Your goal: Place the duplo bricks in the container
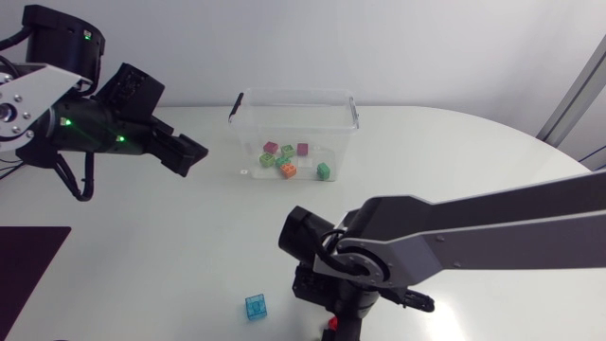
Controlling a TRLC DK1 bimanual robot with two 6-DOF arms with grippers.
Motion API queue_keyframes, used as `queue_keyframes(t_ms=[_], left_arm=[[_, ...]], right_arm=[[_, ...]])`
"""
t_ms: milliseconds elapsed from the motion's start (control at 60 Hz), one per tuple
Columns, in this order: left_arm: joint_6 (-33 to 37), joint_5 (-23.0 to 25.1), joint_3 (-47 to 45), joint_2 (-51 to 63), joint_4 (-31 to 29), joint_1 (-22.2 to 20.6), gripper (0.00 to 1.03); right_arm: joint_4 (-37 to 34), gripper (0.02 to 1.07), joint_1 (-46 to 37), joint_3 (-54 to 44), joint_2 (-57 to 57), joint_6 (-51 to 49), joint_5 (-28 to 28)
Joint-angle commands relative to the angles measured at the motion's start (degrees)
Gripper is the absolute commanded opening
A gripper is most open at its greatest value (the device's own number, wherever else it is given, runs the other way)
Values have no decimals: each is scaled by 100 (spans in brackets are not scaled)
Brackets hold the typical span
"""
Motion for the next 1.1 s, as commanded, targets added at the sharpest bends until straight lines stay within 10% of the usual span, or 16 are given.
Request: queue_keyframes(t_ms=[0,1083], left_arm=[[118,61,-159,-108,-31,65,99],[170,105,-265,-266,-40,56,99]], right_arm=[[47,100,-46,18,201,82,132],[65,102,-802,439,43,451,404]])
